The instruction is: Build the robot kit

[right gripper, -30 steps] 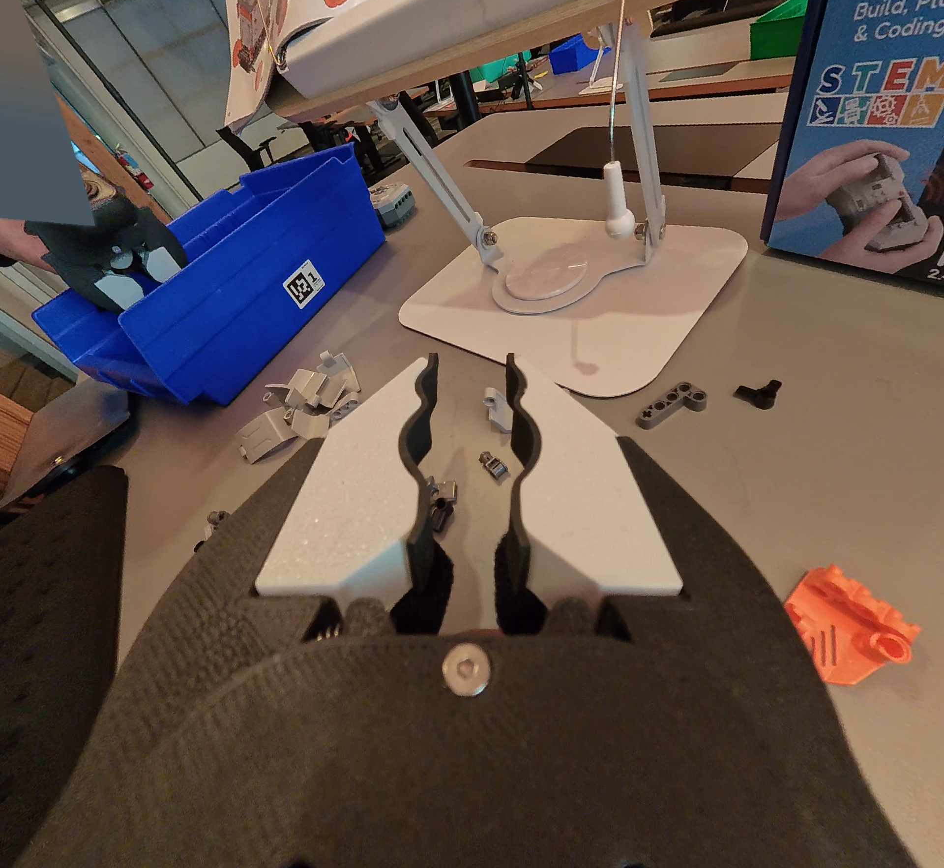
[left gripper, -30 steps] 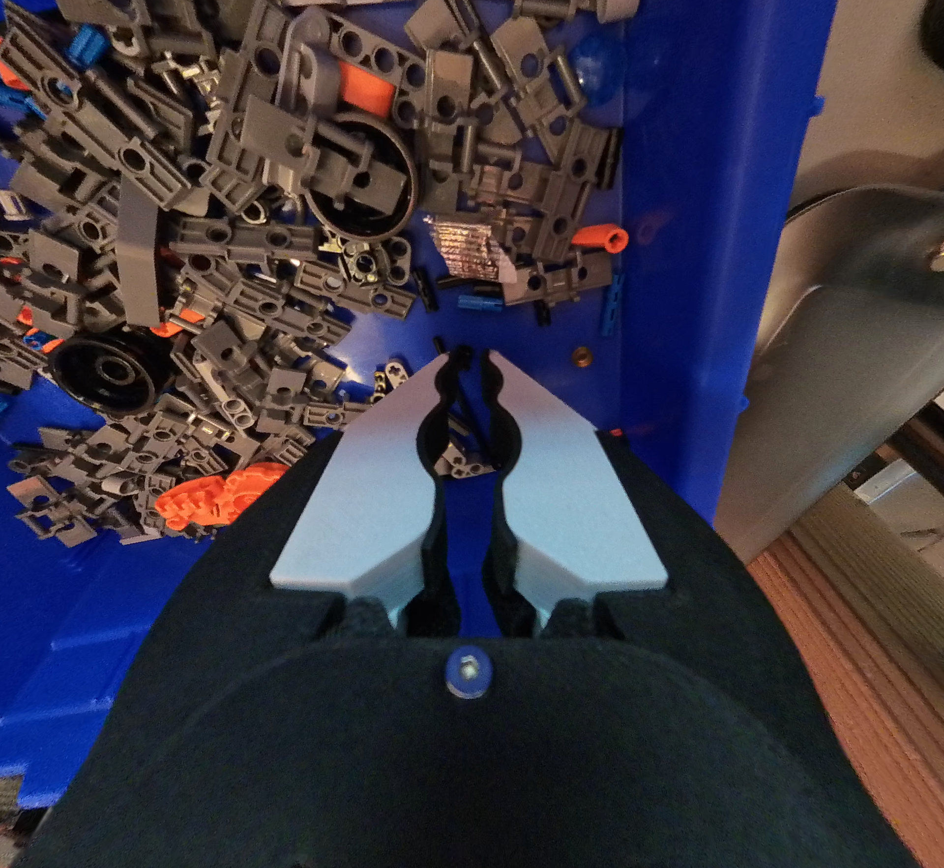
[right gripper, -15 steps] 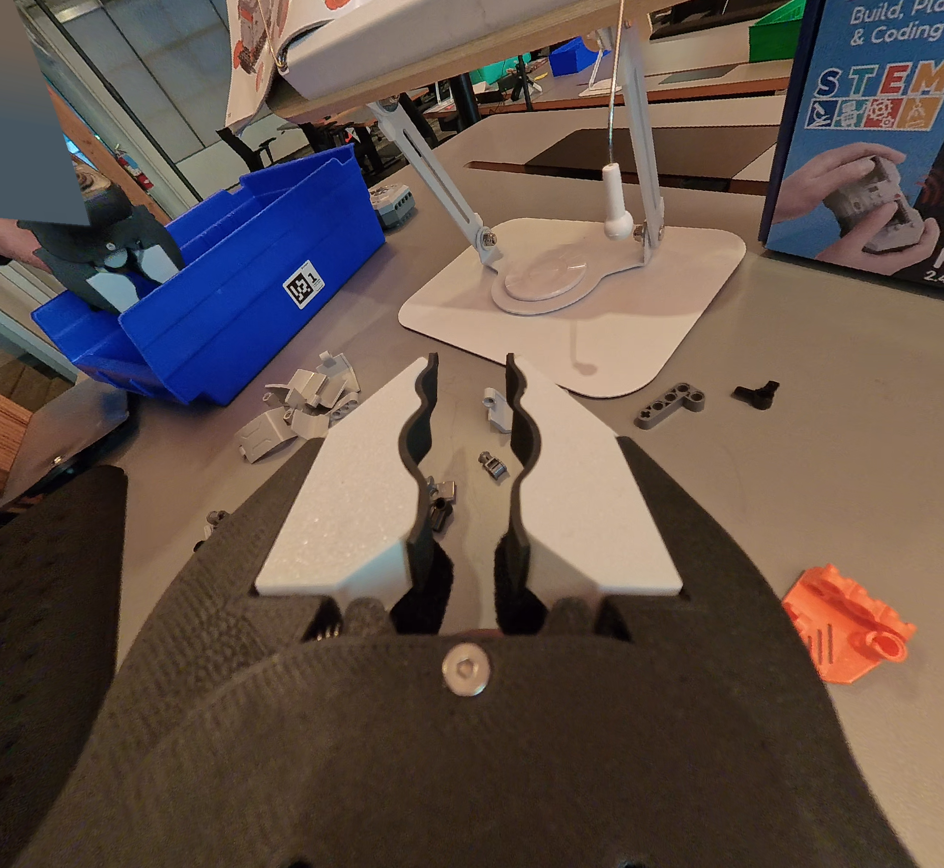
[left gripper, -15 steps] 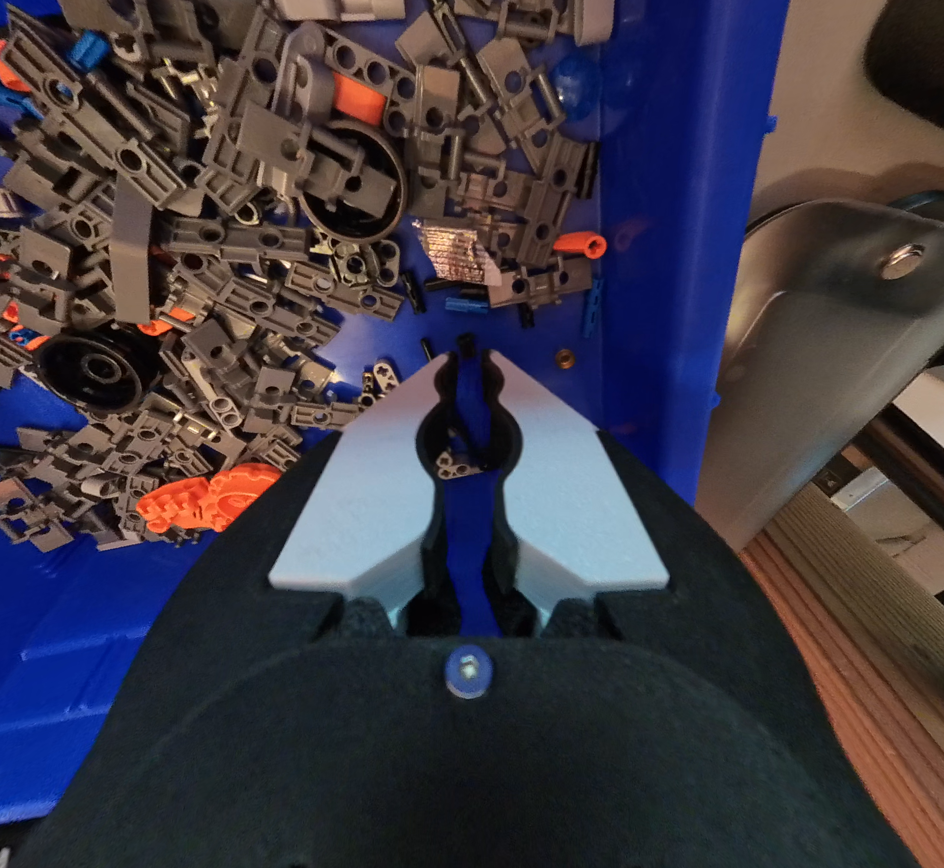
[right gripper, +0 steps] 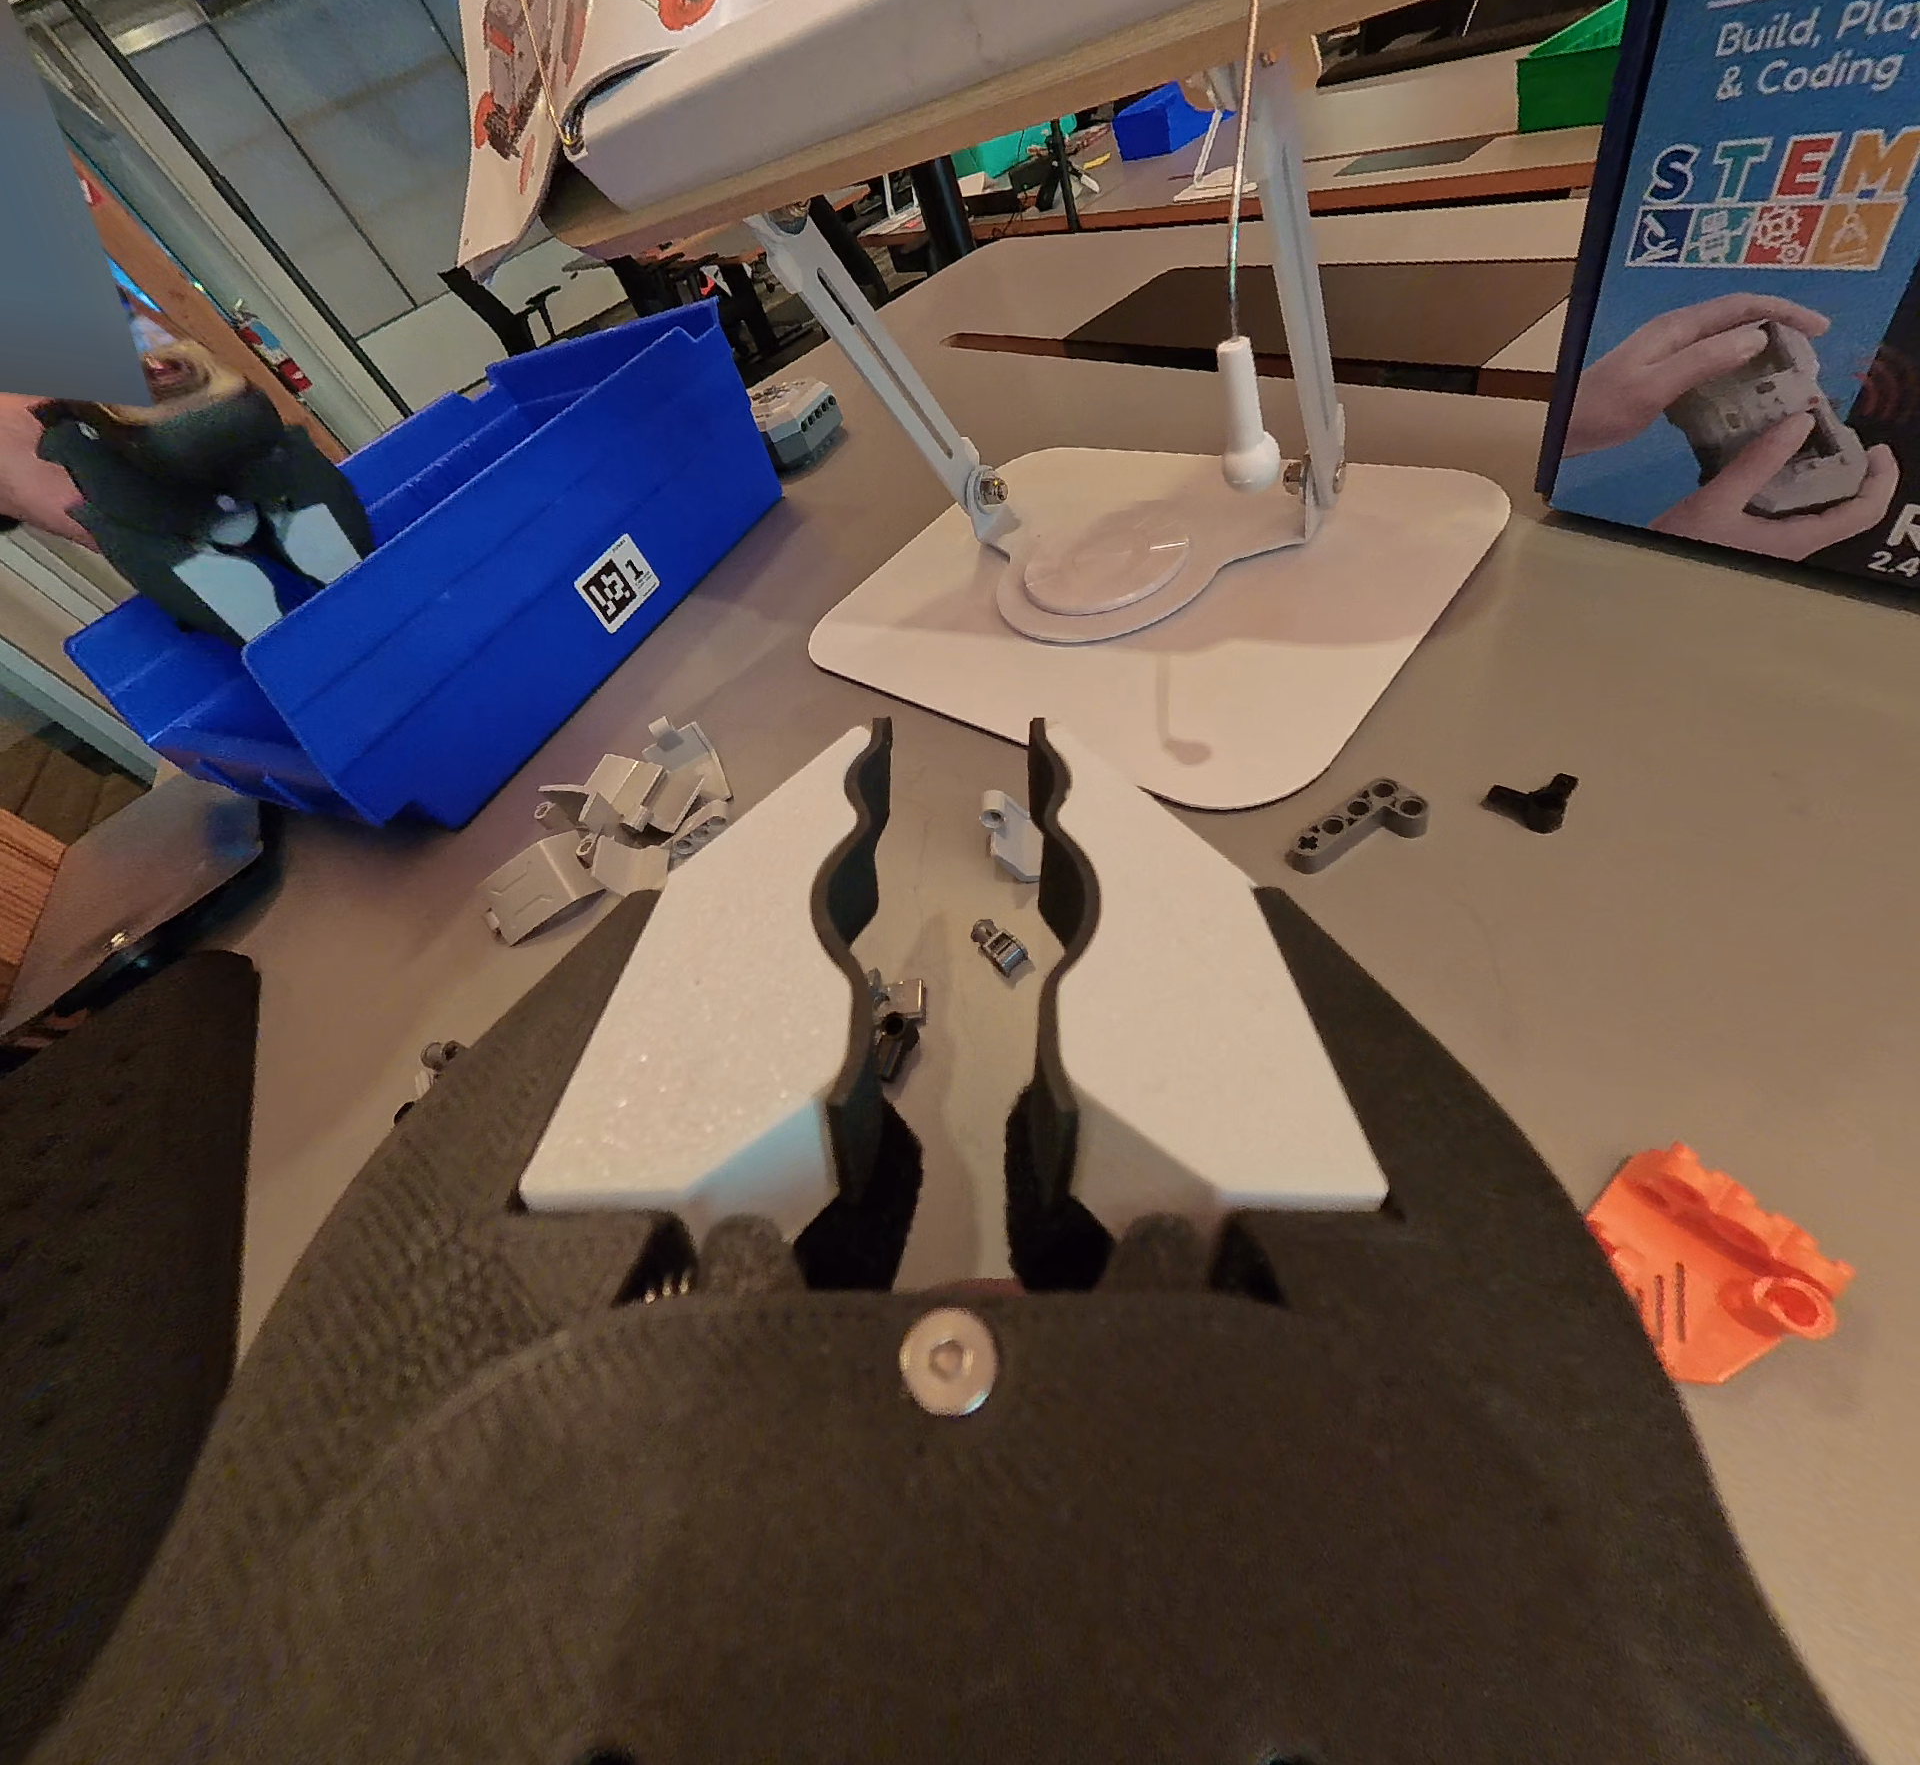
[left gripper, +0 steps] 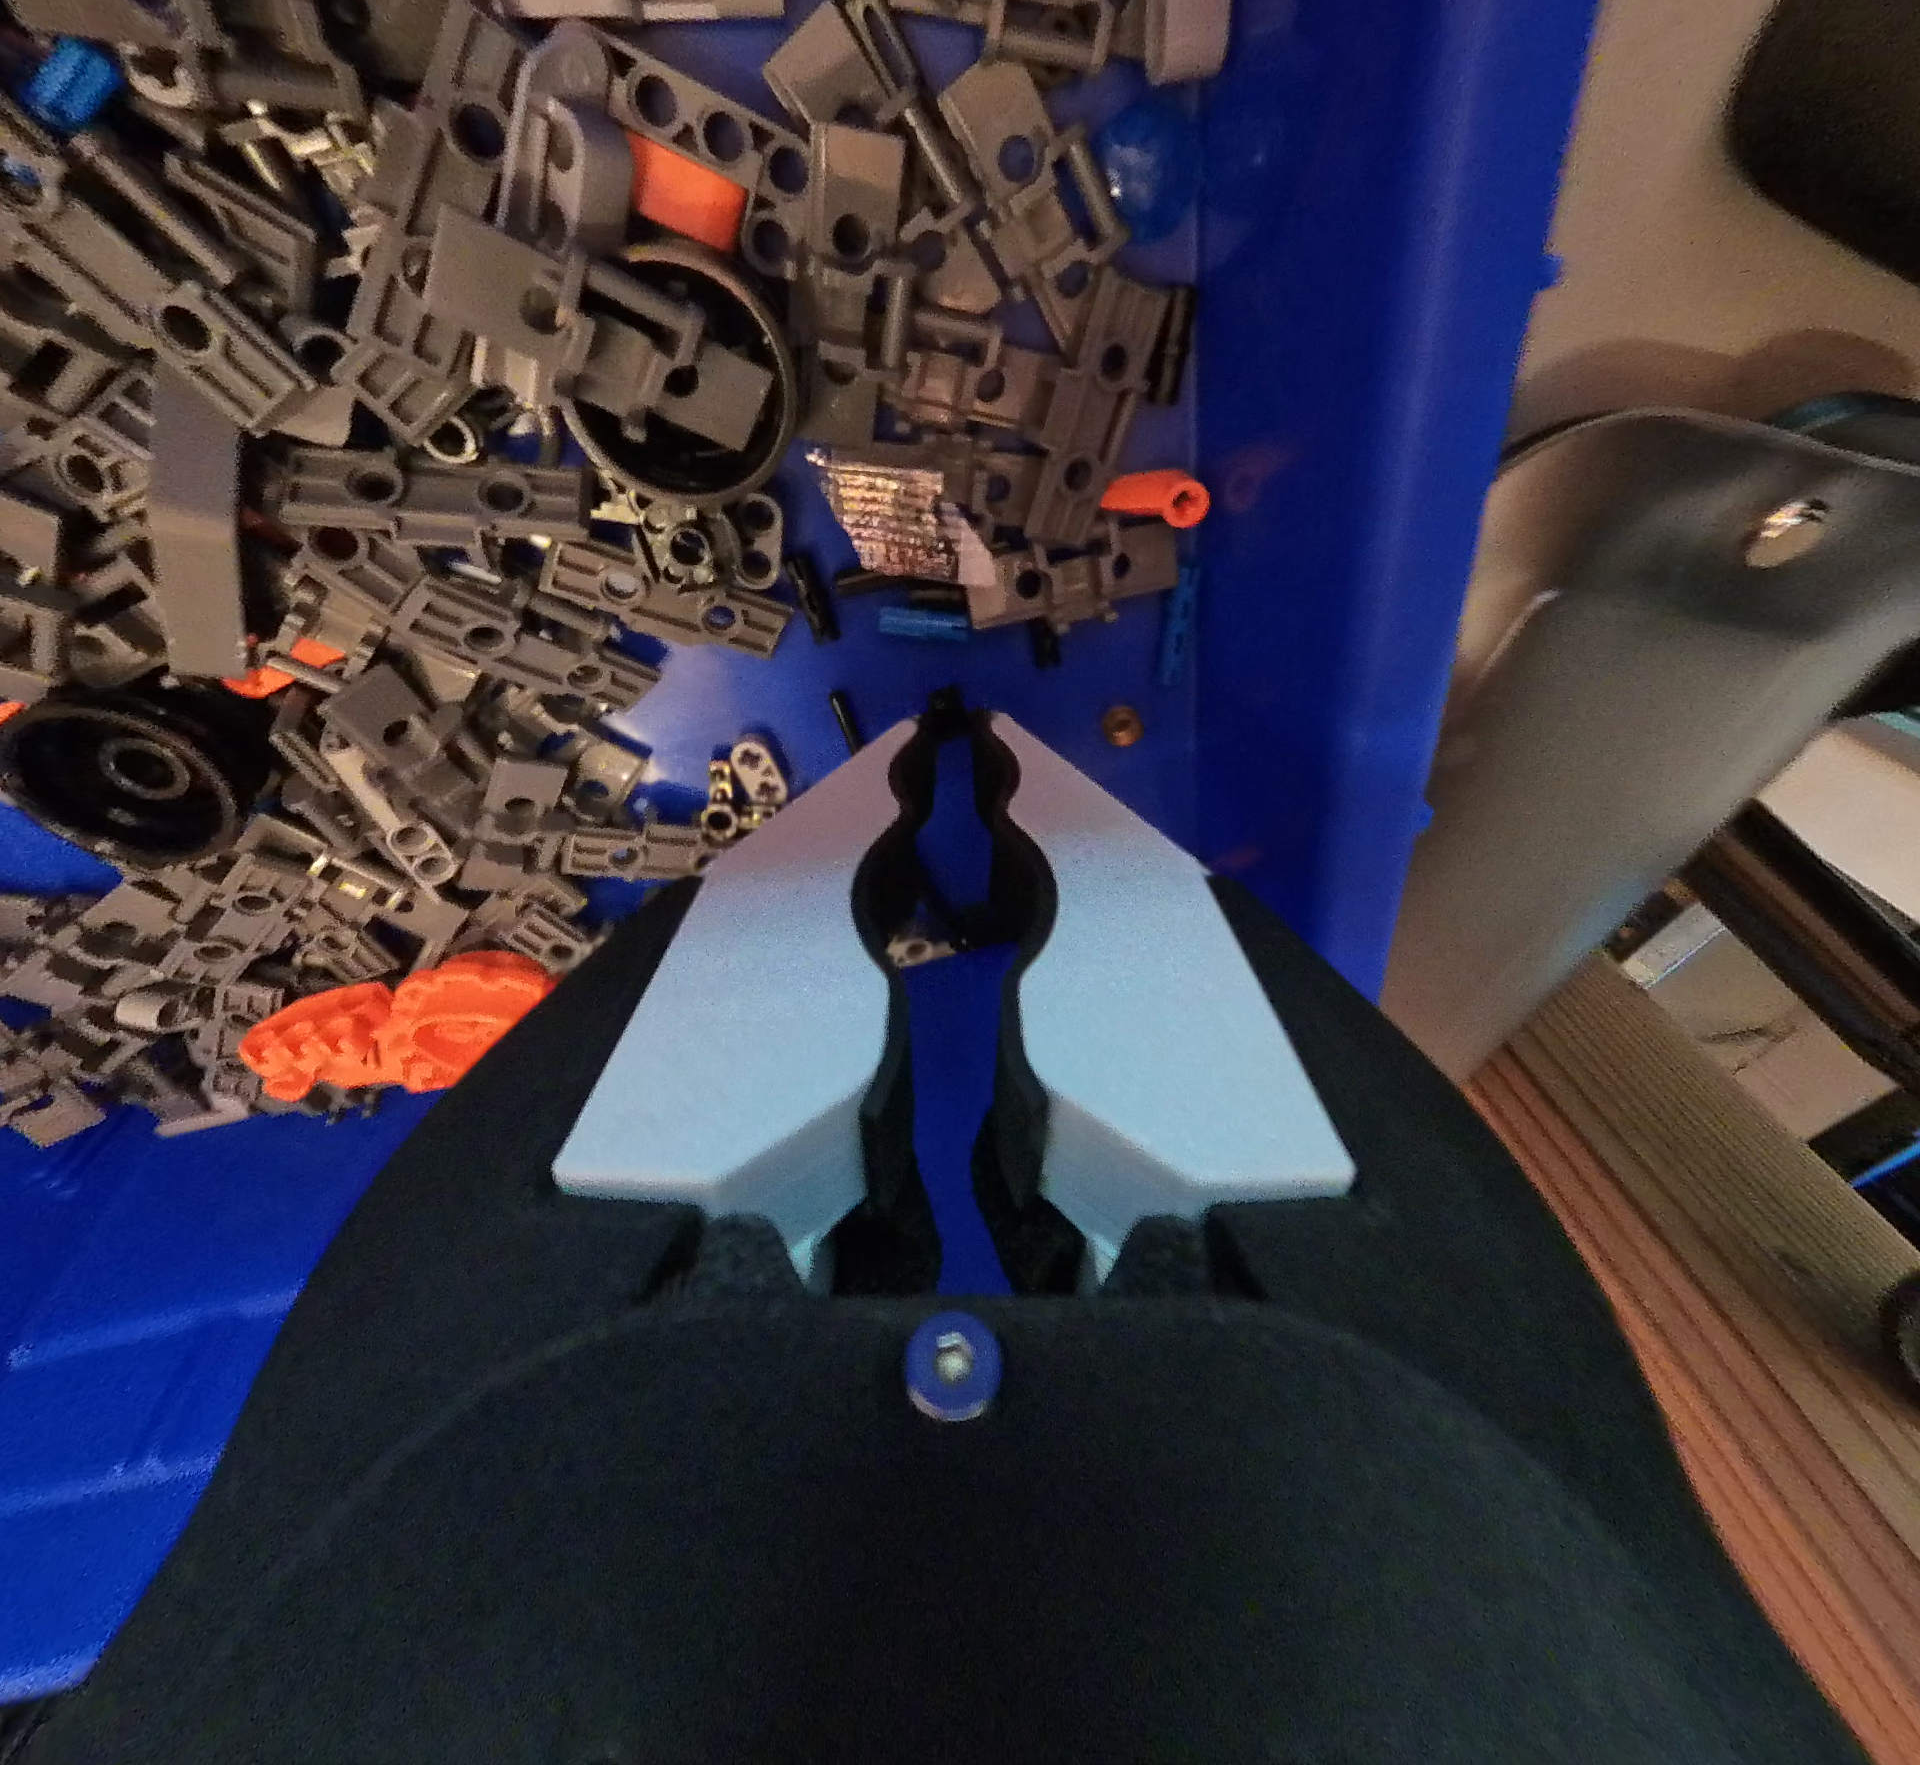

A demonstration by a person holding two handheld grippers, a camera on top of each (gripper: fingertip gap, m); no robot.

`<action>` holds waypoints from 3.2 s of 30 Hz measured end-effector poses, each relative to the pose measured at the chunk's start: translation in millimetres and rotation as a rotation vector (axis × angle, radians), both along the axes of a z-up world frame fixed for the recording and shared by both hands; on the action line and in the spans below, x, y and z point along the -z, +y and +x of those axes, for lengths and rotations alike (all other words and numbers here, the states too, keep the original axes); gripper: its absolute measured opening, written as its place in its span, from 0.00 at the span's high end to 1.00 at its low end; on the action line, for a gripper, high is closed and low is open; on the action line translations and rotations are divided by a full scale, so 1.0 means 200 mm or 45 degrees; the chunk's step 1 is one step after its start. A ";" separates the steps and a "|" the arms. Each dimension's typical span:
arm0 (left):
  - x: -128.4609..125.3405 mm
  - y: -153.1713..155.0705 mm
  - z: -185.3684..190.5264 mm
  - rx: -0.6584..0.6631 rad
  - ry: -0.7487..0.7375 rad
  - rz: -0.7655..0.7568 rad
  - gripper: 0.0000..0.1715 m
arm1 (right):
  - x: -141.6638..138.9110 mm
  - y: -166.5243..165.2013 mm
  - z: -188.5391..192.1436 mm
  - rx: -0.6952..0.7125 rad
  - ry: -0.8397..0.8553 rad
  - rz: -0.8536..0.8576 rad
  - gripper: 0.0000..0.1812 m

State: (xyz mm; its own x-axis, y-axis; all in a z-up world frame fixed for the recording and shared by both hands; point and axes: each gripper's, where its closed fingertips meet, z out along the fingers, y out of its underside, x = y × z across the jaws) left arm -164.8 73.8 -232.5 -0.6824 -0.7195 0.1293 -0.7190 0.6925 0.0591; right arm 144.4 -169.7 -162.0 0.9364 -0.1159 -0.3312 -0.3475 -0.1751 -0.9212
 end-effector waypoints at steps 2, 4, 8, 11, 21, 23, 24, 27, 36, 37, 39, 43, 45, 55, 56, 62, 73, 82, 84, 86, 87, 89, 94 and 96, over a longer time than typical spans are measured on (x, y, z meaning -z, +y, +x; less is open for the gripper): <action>-0.10 -0.02 0.01 -0.031 0.015 -0.051 0.96 | 0.00 0.00 0.00 0.002 0.002 0.002 0.87; -0.26 -0.13 0.07 -0.038 -0.032 -0.192 0.97 | 0.00 0.00 0.00 0.000 0.003 0.003 0.87; -0.51 -0.48 0.18 0.075 -0.123 -0.422 0.97 | 0.00 0.01 0.00 -0.005 0.000 -0.005 0.87; -0.50 -0.73 0.26 0.156 -0.181 -0.430 0.97 | 0.00 0.00 0.00 0.002 -0.003 -0.004 0.87; -0.09 -1.06 0.43 0.109 -0.278 -0.274 0.97 | -0.01 0.00 -0.01 -0.004 -0.005 0.006 0.87; -0.06 -1.09 0.45 0.079 -0.272 -0.309 0.97 | -0.01 0.00 -0.01 -0.007 -0.003 0.007 0.87; -0.04 -1.09 0.46 0.063 -0.273 -0.300 0.97 | -0.01 0.00 -0.01 -0.007 -0.003 0.007 0.87; 0.01 -1.10 0.46 0.039 -0.282 -0.302 0.96 | -0.01 0.00 -0.01 -0.008 0.002 0.009 0.87; -0.04 -1.10 0.49 -0.024 -0.372 -0.320 0.90 | -0.01 0.00 -0.01 -0.006 0.007 0.012 0.87; -0.07 -1.11 0.48 -0.015 -0.368 -0.342 0.90 | -0.01 0.00 -0.01 -0.005 0.006 0.012 0.87; -0.18 -1.12 0.47 0.022 -0.385 -0.413 0.92 | -0.01 0.00 0.00 -0.004 0.009 0.012 0.87; -0.46 -1.01 0.45 0.041 -0.431 -0.507 0.94 | -0.01 -0.01 0.00 -0.003 0.010 0.010 0.87; -0.57 -0.81 0.44 -0.046 -0.458 -0.427 0.92 | 0.00 0.00 0.00 -0.001 0.010 0.008 0.87; -0.60 0.10 0.13 -0.390 -0.348 0.042 0.90 | 0.00 0.00 0.01 0.001 0.029 0.010 0.87; -0.57 0.10 0.10 -0.404 -0.321 0.011 0.90 | 0.00 0.00 0.01 0.002 0.031 0.010 0.88; -0.45 0.19 0.04 -0.392 -0.222 0.050 0.89 | 0.01 0.01 0.01 -0.005 0.047 0.000 0.88; -0.20 0.14 0.02 -0.353 -0.022 0.015 0.88 | 0.03 0.01 0.01 -0.014 0.066 -0.022 0.89; 0.02 0.19 0.00 -0.387 0.118 0.115 0.94 | 0.01 0.01 0.01 -0.015 0.062 0.002 0.89; 0.04 0.18 -0.01 -0.384 0.142 0.108 0.95 | 0.01 0.01 0.00 -0.018 0.063 0.003 0.89; 0.04 0.19 0.00 -0.416 0.139 0.113 0.97 | 0.01 0.01 0.00 -0.019 0.066 0.004 0.89; 0.04 0.19 0.00 -0.415 0.138 0.109 0.97 | 0.01 0.01 0.00 -0.018 0.067 0.005 0.89; 0.04 0.19 0.00 -0.426 0.133 0.105 0.98 | 0.01 0.01 0.01 -0.019 0.068 0.006 0.89; 0.01 0.16 0.00 -0.448 0.094 0.045 0.98 | 0.01 0.01 0.01 -0.021 0.071 0.010 0.88; -0.07 0.13 0.01 -0.436 0.078 0.033 0.98 | 0.01 0.00 0.01 -0.019 0.070 0.012 0.88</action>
